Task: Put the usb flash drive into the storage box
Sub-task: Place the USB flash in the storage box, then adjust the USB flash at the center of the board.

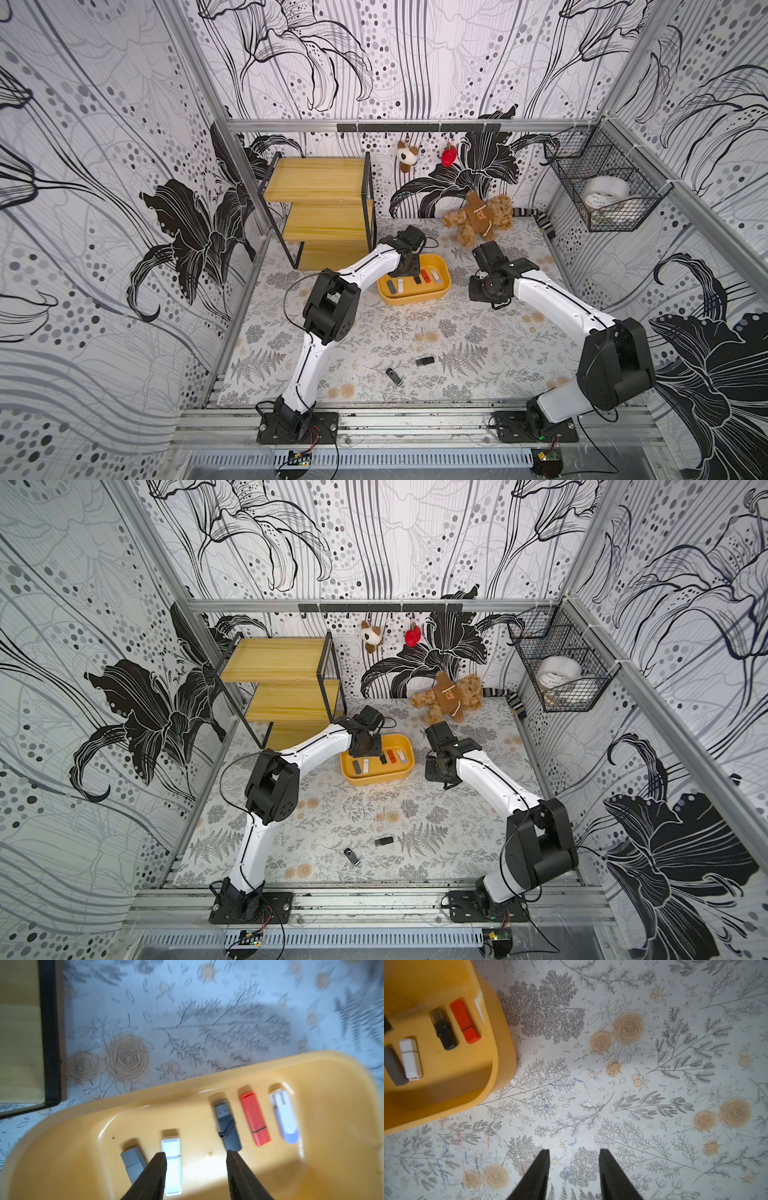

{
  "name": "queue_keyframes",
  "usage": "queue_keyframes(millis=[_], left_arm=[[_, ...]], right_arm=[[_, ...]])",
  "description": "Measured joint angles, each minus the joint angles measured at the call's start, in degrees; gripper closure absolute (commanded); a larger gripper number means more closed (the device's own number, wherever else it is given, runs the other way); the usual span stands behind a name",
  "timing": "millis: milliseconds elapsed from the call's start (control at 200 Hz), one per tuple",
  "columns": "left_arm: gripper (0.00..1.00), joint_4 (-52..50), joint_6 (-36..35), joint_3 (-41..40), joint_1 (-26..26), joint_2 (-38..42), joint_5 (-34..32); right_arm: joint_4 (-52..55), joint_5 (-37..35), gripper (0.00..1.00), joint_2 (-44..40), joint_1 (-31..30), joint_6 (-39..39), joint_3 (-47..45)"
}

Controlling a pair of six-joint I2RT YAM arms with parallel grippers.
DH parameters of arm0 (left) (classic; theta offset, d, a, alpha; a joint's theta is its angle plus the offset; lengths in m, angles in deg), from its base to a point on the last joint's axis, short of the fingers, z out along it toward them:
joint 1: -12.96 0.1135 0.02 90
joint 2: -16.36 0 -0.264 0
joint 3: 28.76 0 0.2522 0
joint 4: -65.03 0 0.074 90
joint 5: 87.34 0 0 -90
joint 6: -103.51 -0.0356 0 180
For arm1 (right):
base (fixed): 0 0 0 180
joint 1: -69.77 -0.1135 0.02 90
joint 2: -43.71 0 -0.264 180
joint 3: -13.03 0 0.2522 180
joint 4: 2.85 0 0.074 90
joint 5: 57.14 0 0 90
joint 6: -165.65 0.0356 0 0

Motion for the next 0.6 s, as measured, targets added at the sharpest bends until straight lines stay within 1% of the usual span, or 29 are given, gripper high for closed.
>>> queue_keyframes(millis=[100, 170, 220, 321, 411, 526, 601], left_arm=[[0.46, -1.46, -0.11, 2.56, 0.00, 4.83, -0.52], [0.46, -2.51, -0.15, 2.25, 0.00, 10.08, -1.14], [0.46, -2.58, -0.11, 0.61, -0.07, 14.56, -1.73], [0.46, -2.73, 0.37, -6.99, -0.94, 25.27, -3.13], [0.47, -2.89, 1.84, -16.63, -2.75, 34.16, -4.57], [0.48, -3.82, 5.55, -29.83, -7.91, 42.60, -6.21], [0.50, -3.89, 9.05, -38.27, -12.04, 46.69, -6.67]], right_arm=[[0.26, 0.09, 0.57, -1.40, -2.16, 0.83, -1.62], [0.50, -0.02, 0.58, -2.25, -4.72, 1.68, -1.66], [0.81, -0.09, 0.59, -2.93, -7.50, 2.43, -1.66], [1.44, 0.15, 0.62, -3.76, -14.21, 4.52, -1.70], [1.31, 0.94, 0.67, -4.81, -19.85, 6.88, -2.91], [1.44, 2.32, 0.72, -6.47, -25.35, 9.94, -6.23], [1.36, 3.10, 0.77, -6.58, -27.67, 11.41, -7.89]])
